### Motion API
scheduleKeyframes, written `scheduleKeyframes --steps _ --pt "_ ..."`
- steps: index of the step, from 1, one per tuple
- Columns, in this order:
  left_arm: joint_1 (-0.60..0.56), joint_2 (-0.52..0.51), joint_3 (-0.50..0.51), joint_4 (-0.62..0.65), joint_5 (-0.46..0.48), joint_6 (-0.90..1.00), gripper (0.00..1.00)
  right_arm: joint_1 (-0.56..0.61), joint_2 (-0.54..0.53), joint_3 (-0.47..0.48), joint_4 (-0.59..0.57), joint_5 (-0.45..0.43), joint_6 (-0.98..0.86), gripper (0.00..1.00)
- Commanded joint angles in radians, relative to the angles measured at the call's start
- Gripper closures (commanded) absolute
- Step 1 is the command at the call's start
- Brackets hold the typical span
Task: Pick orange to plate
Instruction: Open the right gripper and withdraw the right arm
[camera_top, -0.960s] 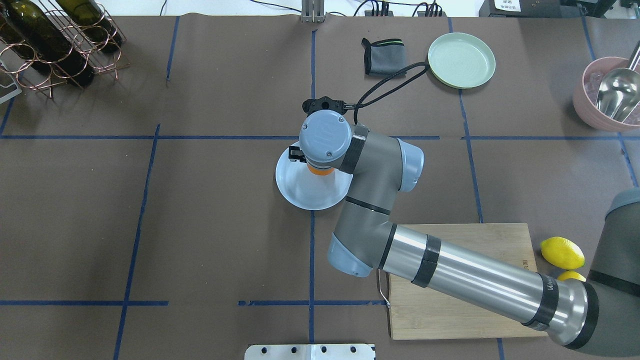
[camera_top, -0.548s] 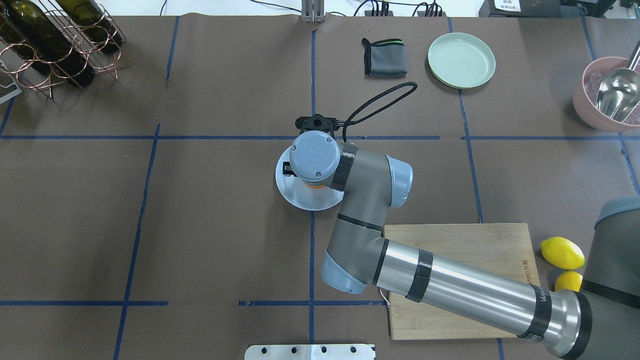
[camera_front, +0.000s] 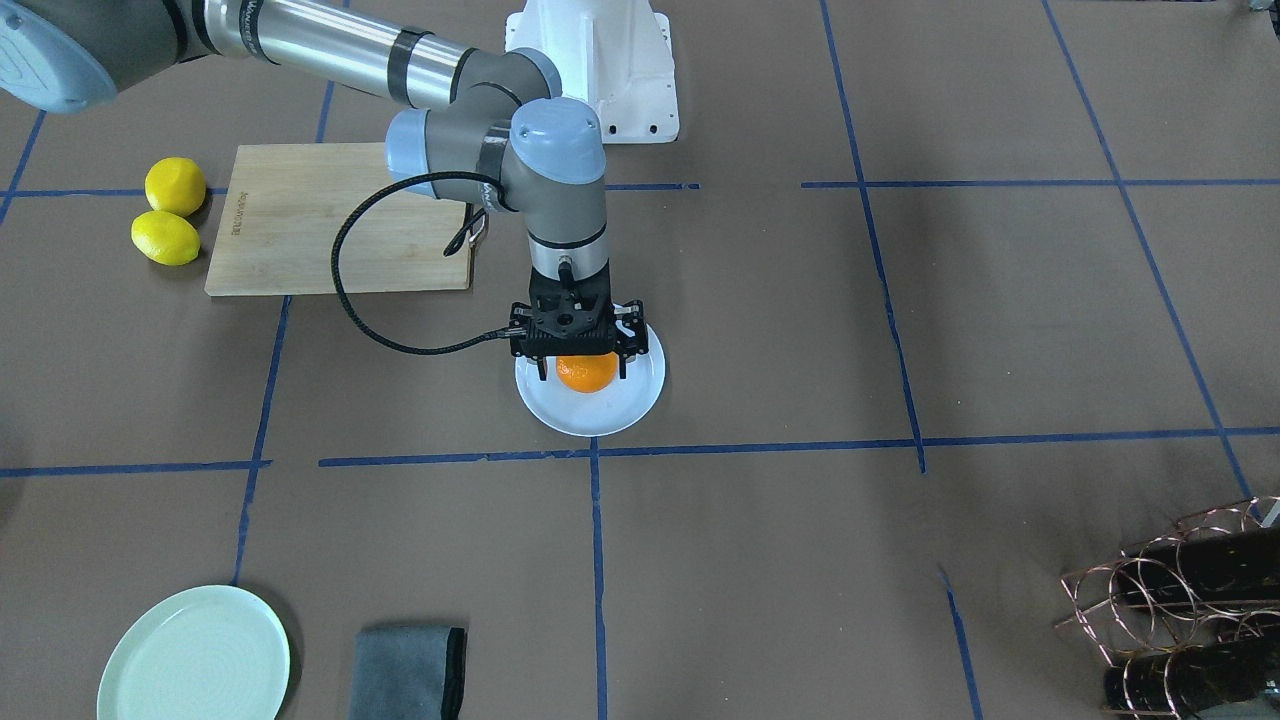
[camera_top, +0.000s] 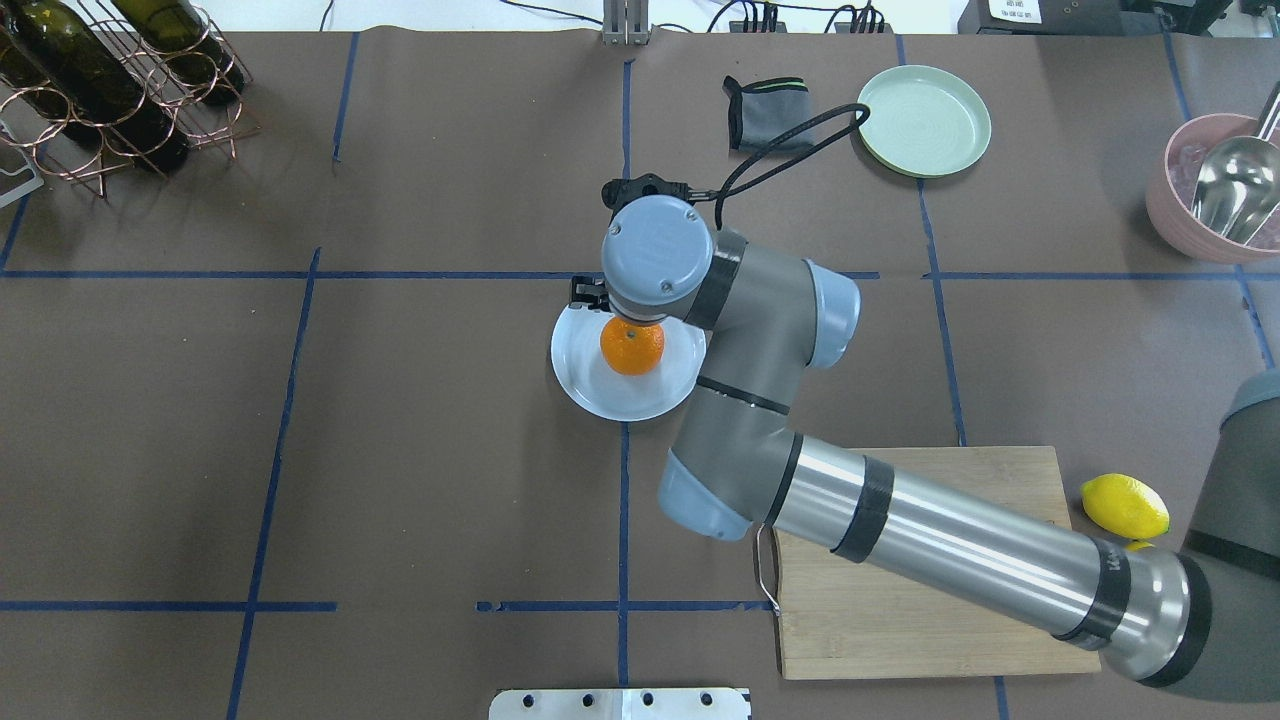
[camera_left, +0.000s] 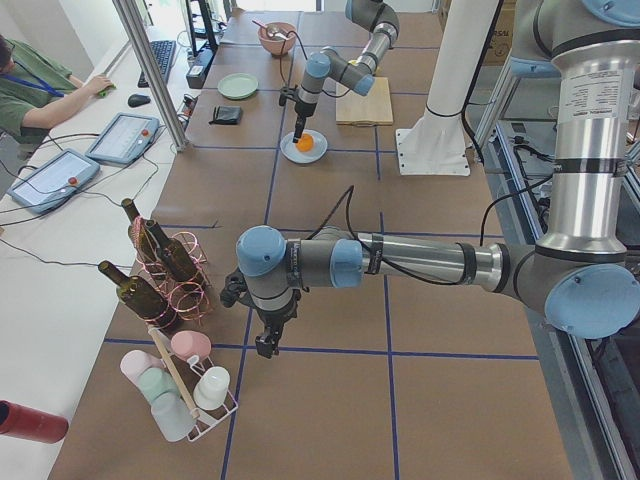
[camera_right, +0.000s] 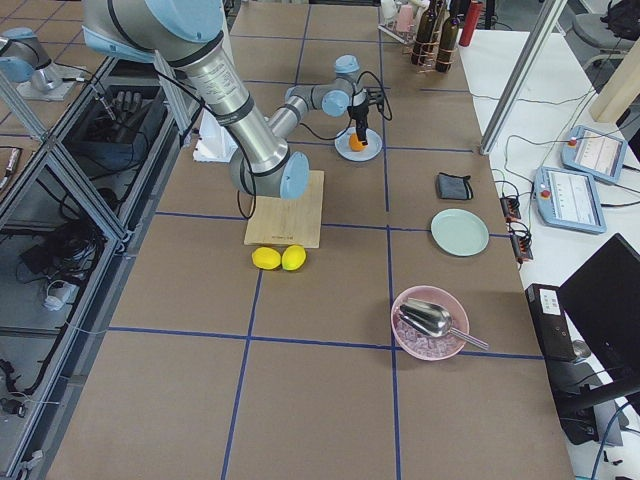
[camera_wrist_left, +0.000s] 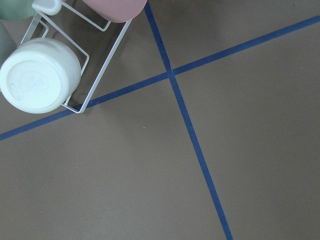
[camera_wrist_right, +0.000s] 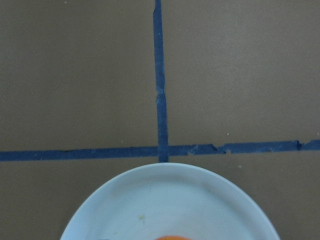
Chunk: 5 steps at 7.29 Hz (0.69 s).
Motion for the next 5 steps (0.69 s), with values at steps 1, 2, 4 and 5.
scheduleKeyframes --steps 1,2,4,5 --pt "0.0 0.007 0.005 0.001 -0.006 0.004 0.0 0.177 -0.109 0.13 -0.071 0.197 -0.225 0.0" --pt "0.0 0.004 -0.003 0.006 0.0 0.009 0.0 0.296 -0.199 0.205 -0.117 0.301 -0.393 0.0" --pt "0.0 0.012 -0.003 0.012 -0.006 0.001 0.0 0.525 -0.377 0.244 -0.131 0.442 -0.864 0.0" --pt "0.0 0.015 -0.003 0.012 -0.007 0.0 0.0 0.632 -0.451 0.243 -0.131 0.515 -1.036 0.0"
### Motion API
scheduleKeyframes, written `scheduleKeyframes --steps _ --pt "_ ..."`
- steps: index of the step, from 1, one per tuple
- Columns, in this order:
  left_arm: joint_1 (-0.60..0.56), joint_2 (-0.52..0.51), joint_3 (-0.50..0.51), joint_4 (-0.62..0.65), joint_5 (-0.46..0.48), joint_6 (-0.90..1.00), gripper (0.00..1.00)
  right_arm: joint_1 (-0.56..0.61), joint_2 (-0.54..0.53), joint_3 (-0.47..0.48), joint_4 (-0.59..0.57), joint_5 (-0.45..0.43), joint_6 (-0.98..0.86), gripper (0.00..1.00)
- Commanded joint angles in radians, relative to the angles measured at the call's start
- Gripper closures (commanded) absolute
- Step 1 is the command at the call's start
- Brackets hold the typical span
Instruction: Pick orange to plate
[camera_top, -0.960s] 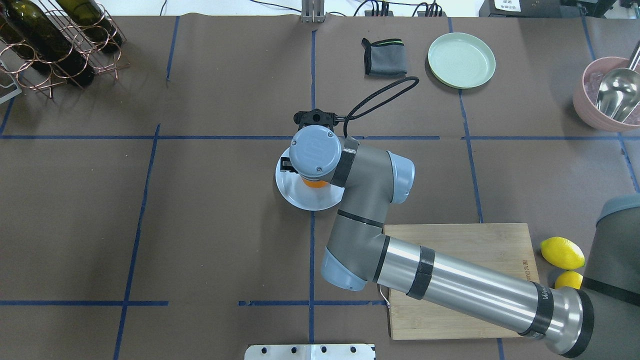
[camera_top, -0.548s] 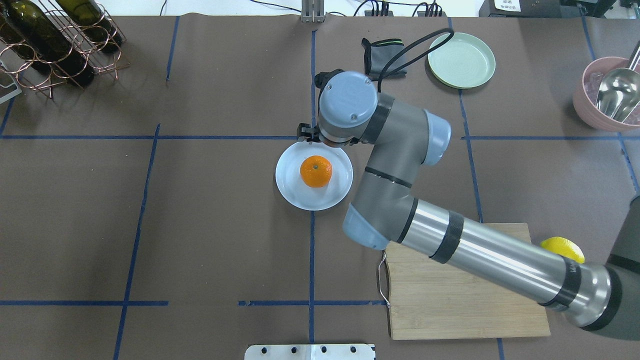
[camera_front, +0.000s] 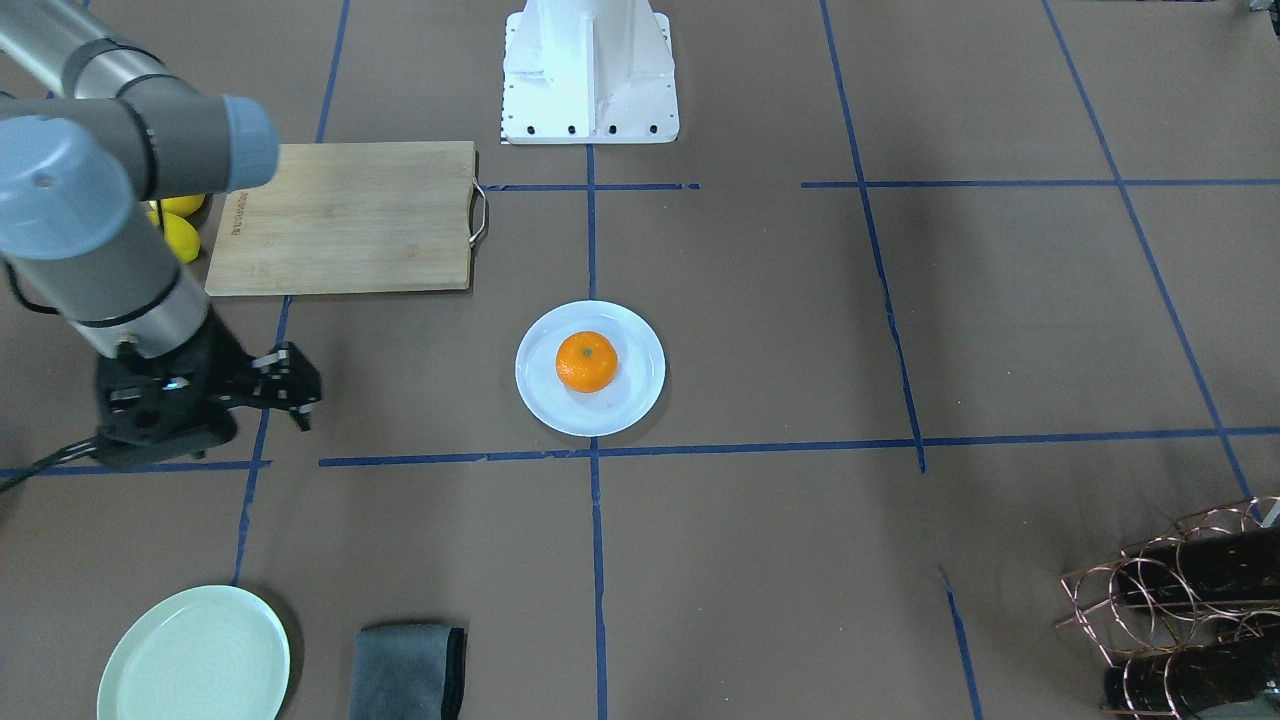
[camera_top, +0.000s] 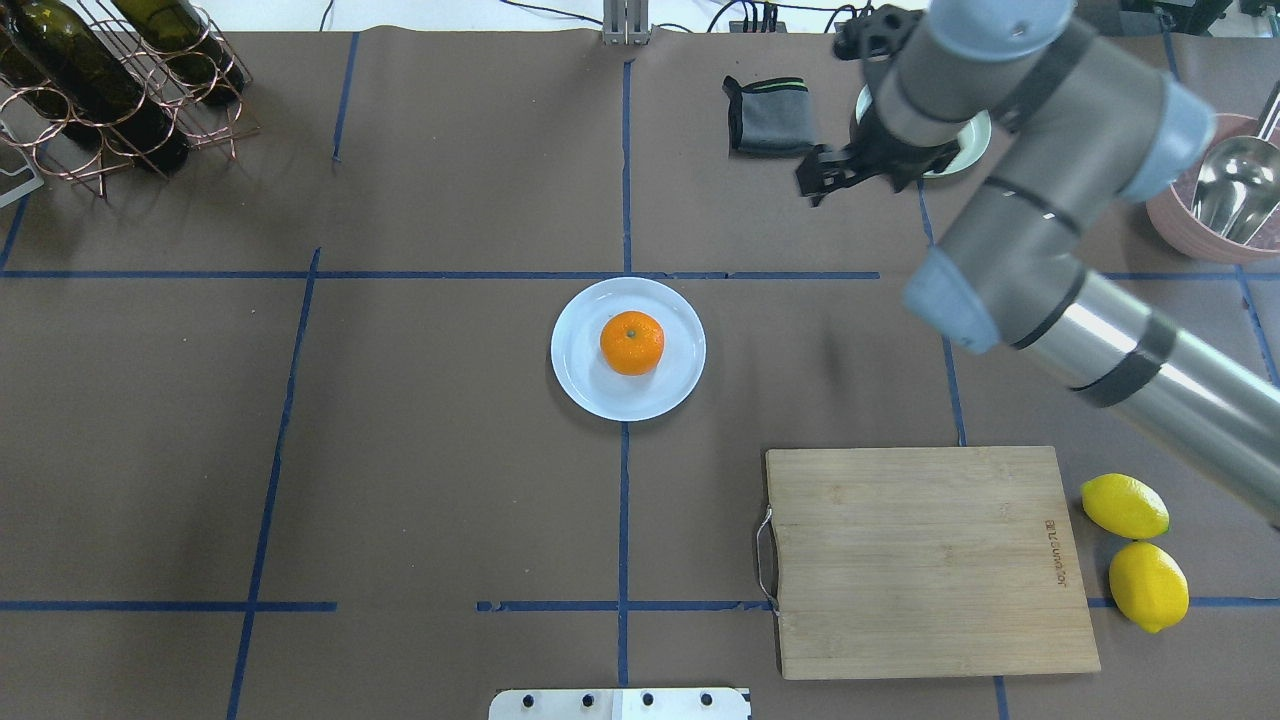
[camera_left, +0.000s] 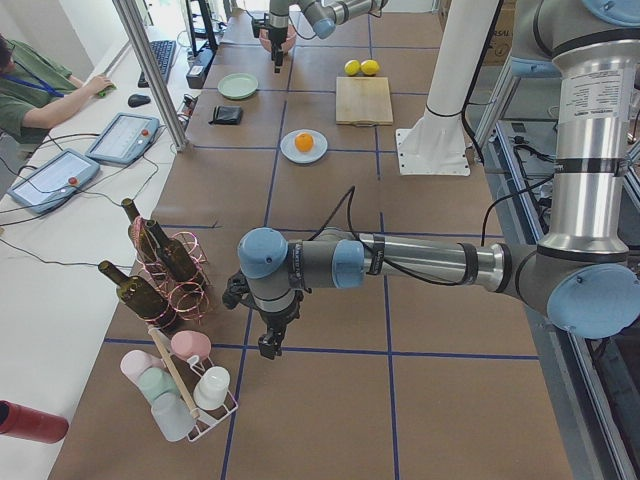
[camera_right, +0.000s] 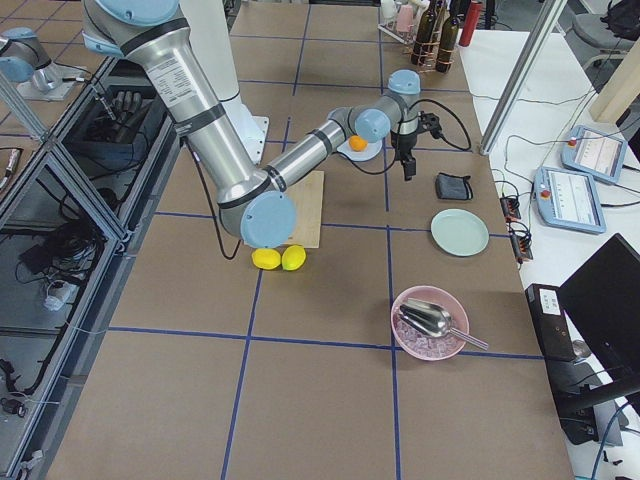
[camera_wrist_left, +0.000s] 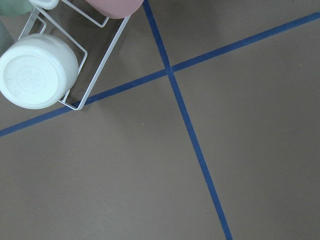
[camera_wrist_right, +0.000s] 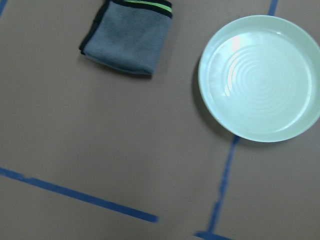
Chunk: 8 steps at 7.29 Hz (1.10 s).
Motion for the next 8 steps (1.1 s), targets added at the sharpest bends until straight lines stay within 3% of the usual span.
scheduleKeyframes --steps 1,2,4,6,8 --pt "-0.002 0.012 0.001 0.003 -0.04 -0.003 0.0 0.243 -0.187 0.009 -0.005 0.145 -0.428 0.0" --pt "-0.005 0.012 0.008 0.003 -0.06 -0.003 0.0 0.346 -0.269 0.003 -0.015 0.141 -0.559 0.0" --pt "-0.006 0.024 -0.003 0.003 -0.062 -0.002 0.0 0.482 -0.462 -0.011 -0.002 0.134 -0.616 0.0" --pt "-0.011 0.023 -0.002 0.003 -0.062 -0.005 0.0 0.574 -0.536 -0.037 -0.003 0.129 -0.616 0.0" --pt "-0.035 0.025 -0.015 0.001 -0.053 -0.077 0.0 0.574 -0.579 -0.031 -0.003 0.152 -0.604 0.0"
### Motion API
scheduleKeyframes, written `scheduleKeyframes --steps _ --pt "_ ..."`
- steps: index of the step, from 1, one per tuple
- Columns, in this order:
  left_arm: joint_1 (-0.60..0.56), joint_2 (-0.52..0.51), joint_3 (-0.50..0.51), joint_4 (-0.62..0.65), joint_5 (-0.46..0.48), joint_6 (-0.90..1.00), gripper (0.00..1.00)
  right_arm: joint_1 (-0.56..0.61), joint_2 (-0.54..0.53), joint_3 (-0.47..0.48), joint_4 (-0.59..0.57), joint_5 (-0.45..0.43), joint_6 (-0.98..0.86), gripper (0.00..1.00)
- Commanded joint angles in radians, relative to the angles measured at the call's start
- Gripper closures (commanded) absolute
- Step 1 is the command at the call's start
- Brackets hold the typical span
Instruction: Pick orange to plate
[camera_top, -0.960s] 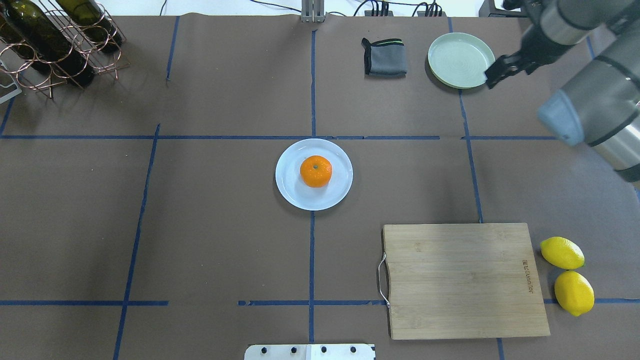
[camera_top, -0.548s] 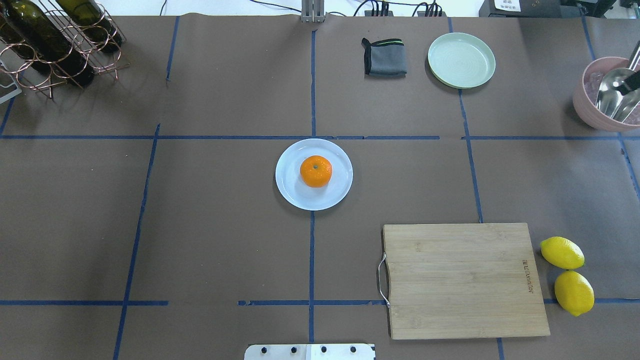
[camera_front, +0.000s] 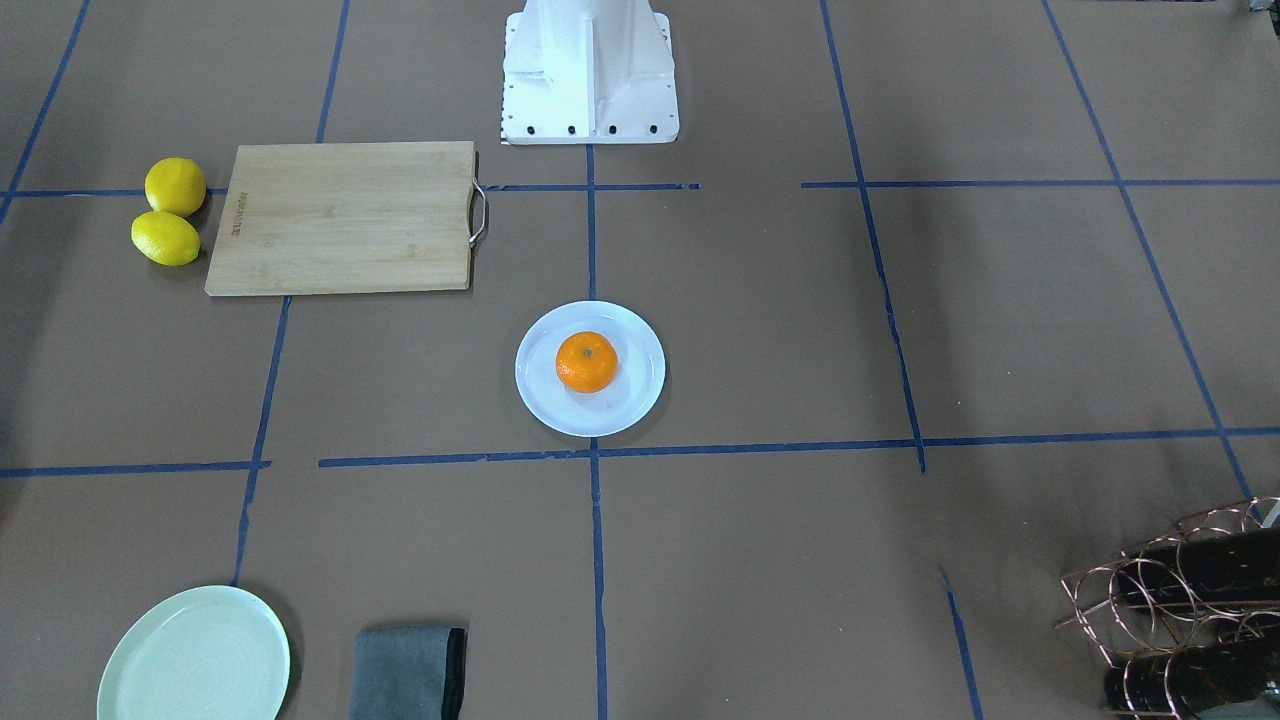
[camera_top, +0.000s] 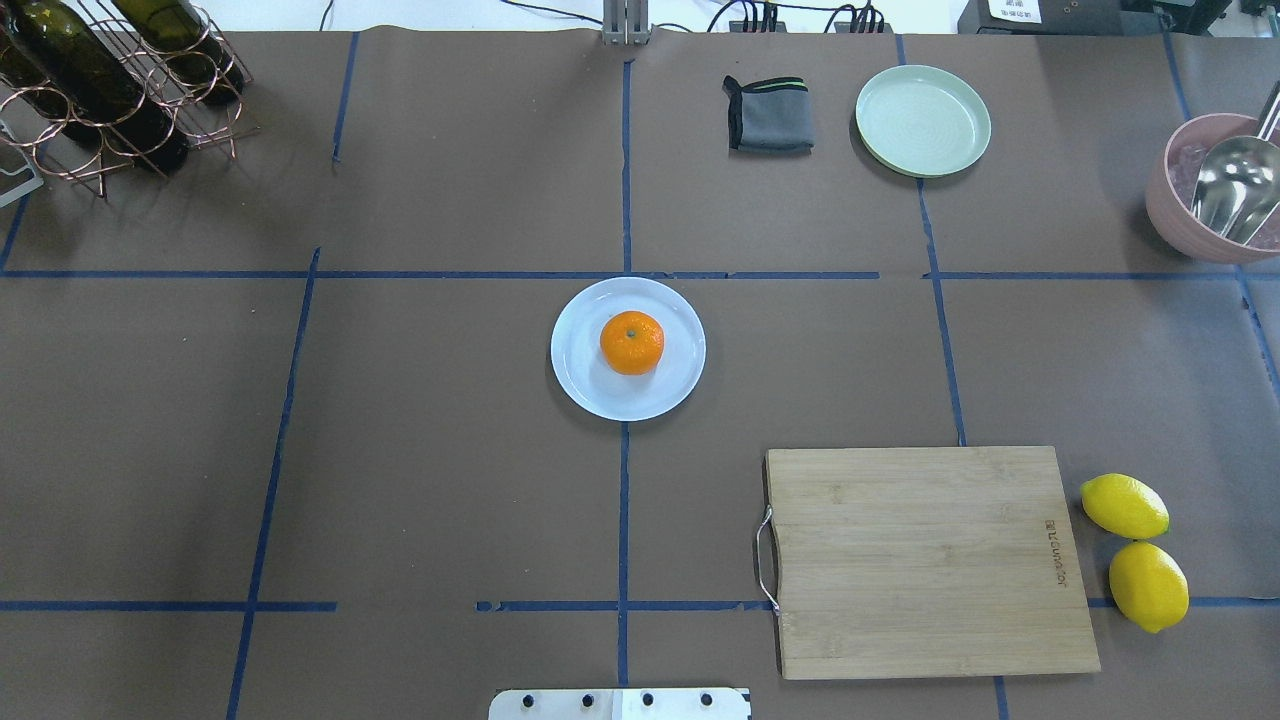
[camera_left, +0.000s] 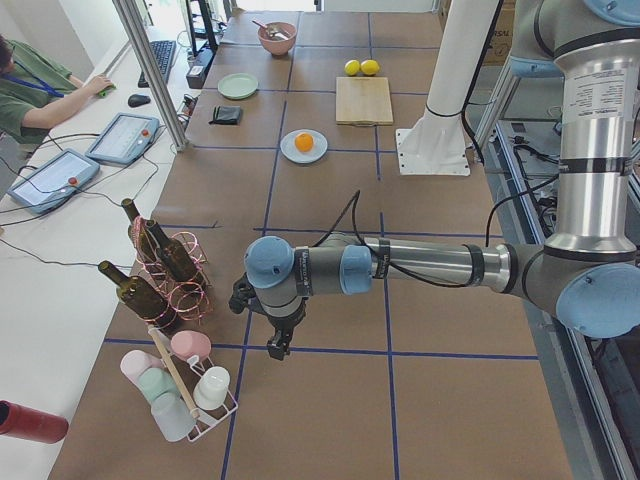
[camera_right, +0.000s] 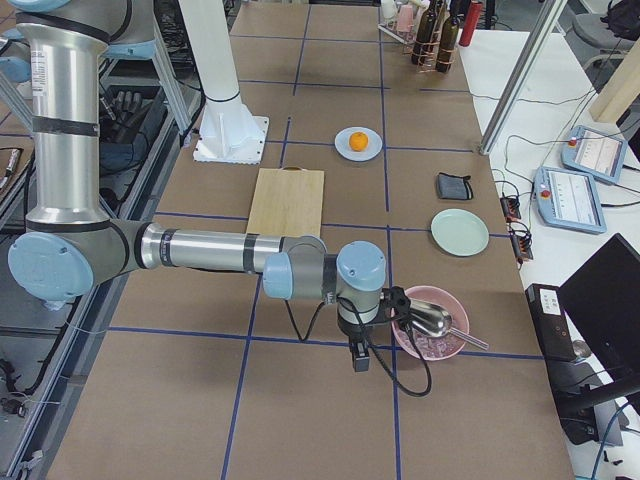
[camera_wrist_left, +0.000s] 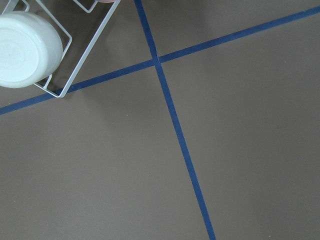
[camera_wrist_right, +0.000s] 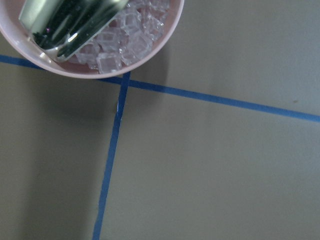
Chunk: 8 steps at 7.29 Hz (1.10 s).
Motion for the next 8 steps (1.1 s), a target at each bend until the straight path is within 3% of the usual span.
scheduleKeyframes --steps 1,8 --pt "-0.011 0.004 -0.02 -0.001 0.01 -0.036 0.0 0.007 -0.017 0.003 -0.001 0.035 0.01 0.0" --pt "-0.009 0.002 -0.032 -0.006 0.01 -0.038 0.0 0.004 -0.007 0.001 0.001 0.08 0.034 0.0"
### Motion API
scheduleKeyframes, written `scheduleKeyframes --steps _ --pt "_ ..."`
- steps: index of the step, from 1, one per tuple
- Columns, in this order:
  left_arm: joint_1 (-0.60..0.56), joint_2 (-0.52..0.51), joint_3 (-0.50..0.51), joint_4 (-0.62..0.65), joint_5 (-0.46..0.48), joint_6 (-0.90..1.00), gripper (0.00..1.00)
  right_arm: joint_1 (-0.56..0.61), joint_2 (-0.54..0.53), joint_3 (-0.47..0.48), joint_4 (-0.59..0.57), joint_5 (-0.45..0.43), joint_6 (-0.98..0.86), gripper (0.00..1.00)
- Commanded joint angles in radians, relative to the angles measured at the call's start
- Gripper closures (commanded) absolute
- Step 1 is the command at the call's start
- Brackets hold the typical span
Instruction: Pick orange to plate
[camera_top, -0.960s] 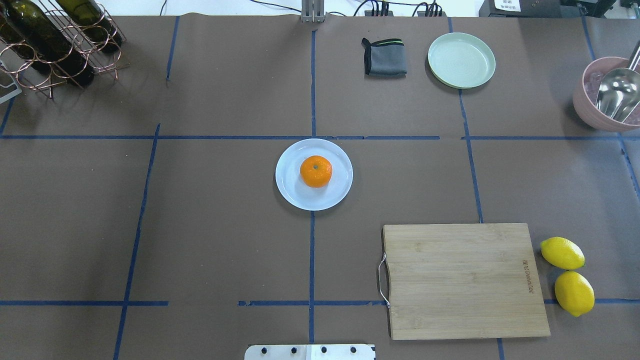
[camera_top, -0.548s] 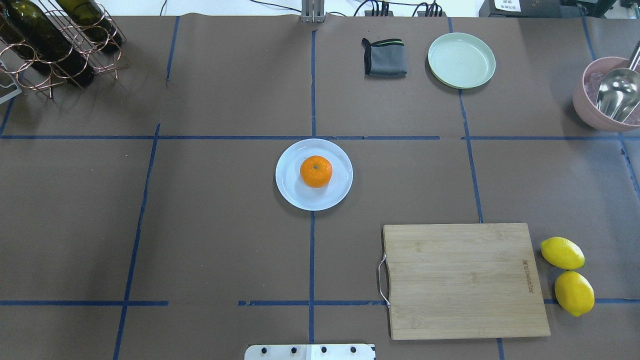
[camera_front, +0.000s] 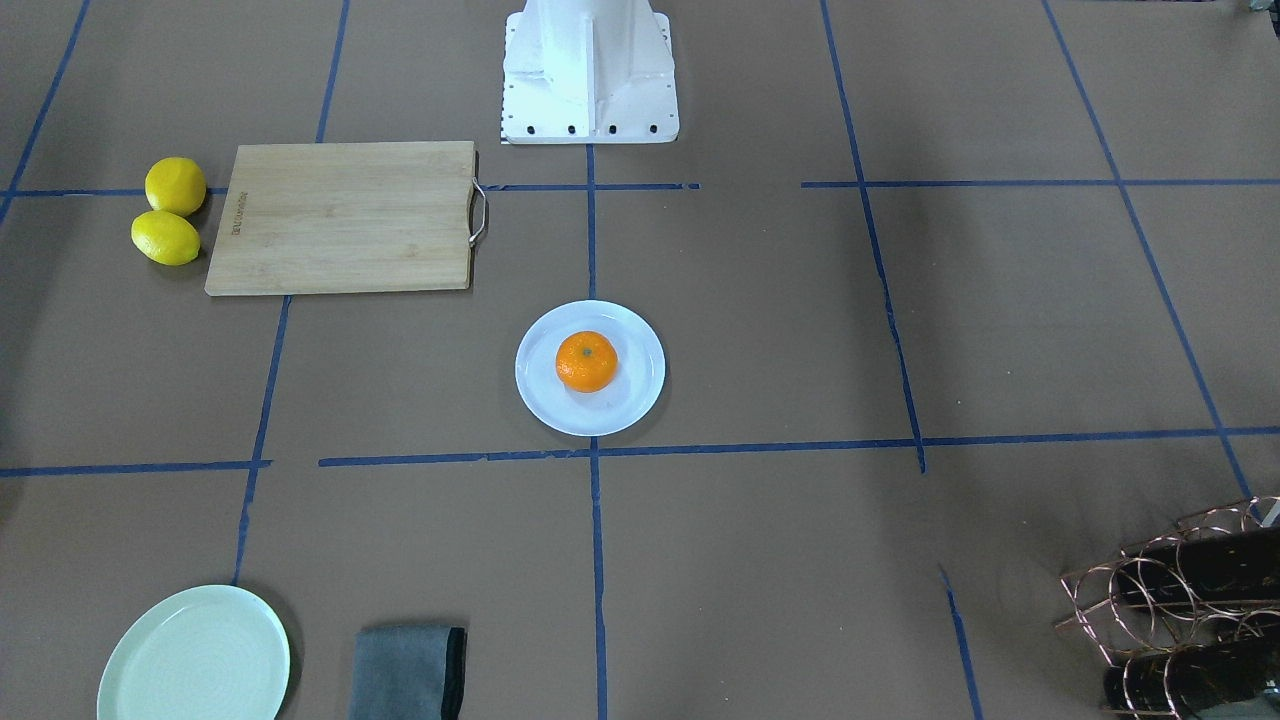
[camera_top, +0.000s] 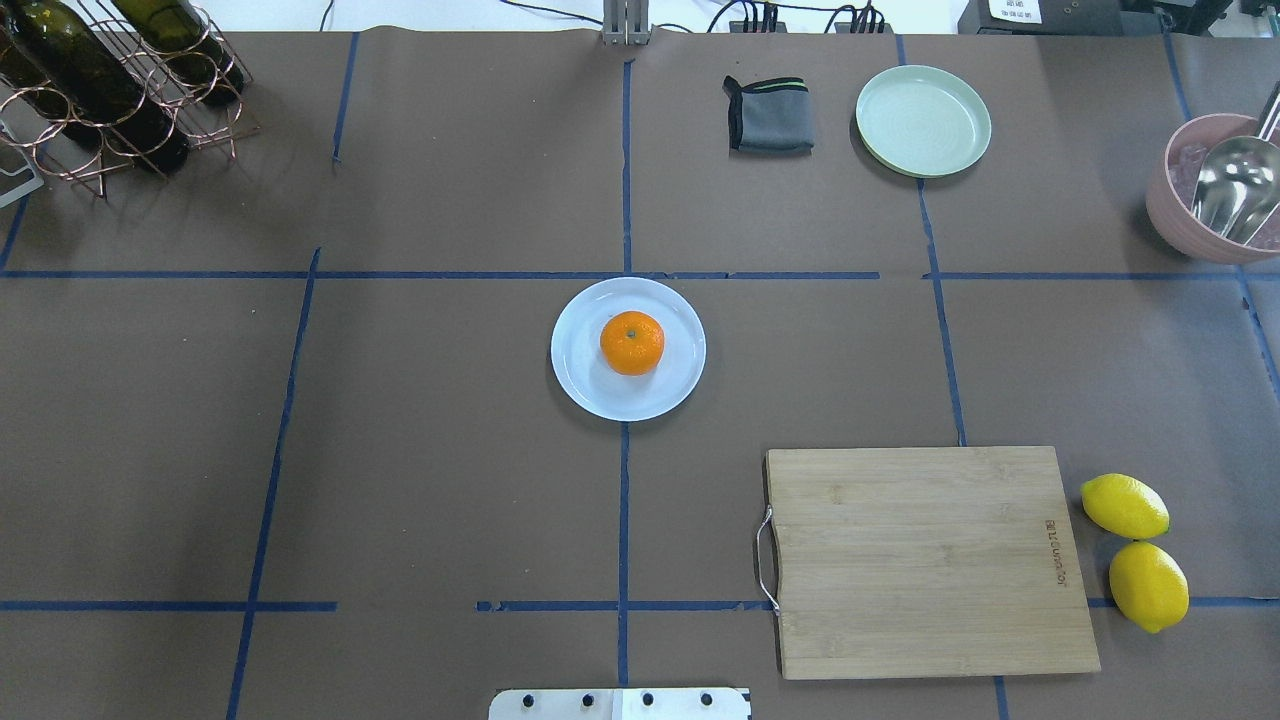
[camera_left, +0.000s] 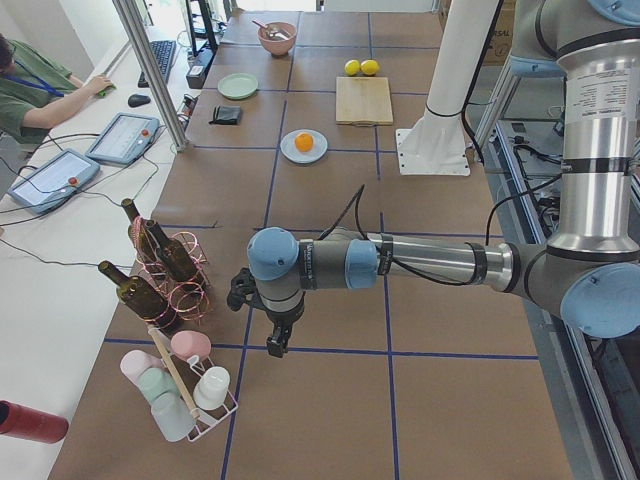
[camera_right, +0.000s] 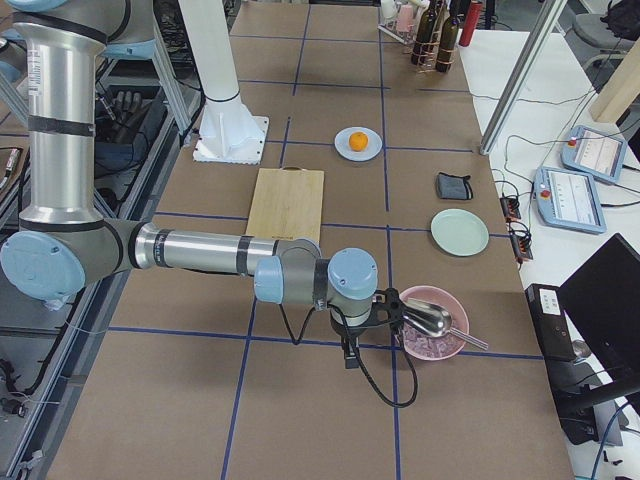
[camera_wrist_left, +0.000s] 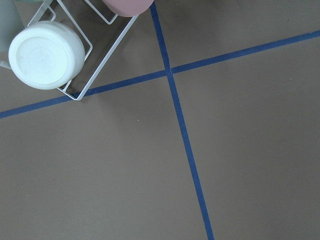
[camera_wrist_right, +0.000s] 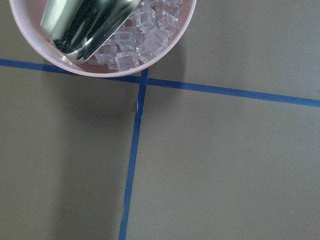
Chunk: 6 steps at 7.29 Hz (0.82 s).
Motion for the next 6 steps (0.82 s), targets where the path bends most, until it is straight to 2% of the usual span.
scheduleKeyframes --steps 1,6 --pt "0.0 0.0 -0.001 0.0 -0.001 -0.001 0.0 -0.002 -0.001 -0.002 0.0 -0.002 0.002 0.0" --pt "0.0 0.0 -0.001 0.0 -0.001 -0.001 0.0 -0.013 0.001 0.001 0.003 -0.003 0.0 0.0"
